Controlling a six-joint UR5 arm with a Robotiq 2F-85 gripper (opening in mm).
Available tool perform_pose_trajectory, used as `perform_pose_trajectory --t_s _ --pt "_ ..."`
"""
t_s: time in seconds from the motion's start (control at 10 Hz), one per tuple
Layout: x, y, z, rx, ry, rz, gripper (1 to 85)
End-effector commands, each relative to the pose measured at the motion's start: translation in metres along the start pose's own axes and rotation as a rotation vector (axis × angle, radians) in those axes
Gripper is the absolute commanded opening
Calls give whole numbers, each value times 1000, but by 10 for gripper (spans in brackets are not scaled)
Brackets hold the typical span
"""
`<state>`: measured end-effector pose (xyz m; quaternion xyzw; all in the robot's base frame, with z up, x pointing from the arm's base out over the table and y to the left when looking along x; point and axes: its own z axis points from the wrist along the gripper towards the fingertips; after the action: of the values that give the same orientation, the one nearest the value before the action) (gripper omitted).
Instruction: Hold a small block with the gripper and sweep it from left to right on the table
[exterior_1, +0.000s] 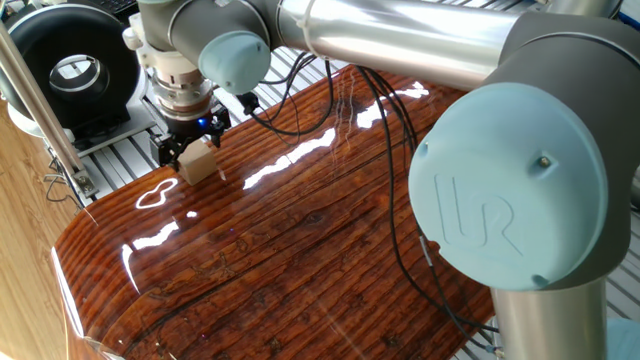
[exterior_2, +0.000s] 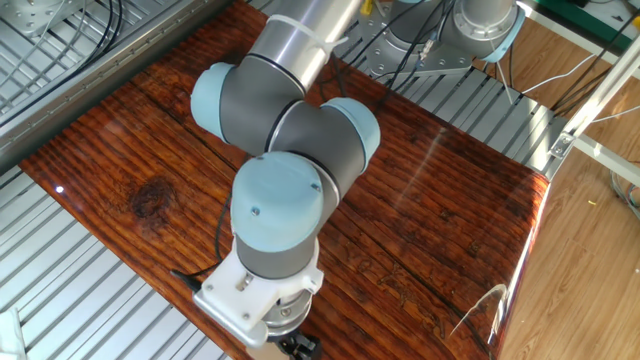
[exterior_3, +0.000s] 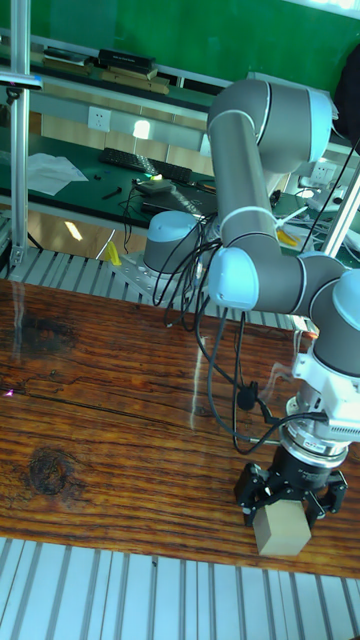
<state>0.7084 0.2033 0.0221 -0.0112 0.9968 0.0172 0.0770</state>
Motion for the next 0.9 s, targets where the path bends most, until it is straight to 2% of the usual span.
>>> perform_pose_trajectory --t_s 0.0,0.3,0.5,0.6,0.7,0.8 --pt "-7 8 -5 -47 -20 46 847" --pt "-11 17 -29 -100 3 95 830" --pt "-19 5 -38 -88 -1 97 810" --pt "-25 3 -43 -93 -8 121 763" --pt "-30 7 -49 -116 -11 151 703" --pt "-34 2 -53 -108 -7 204 490"
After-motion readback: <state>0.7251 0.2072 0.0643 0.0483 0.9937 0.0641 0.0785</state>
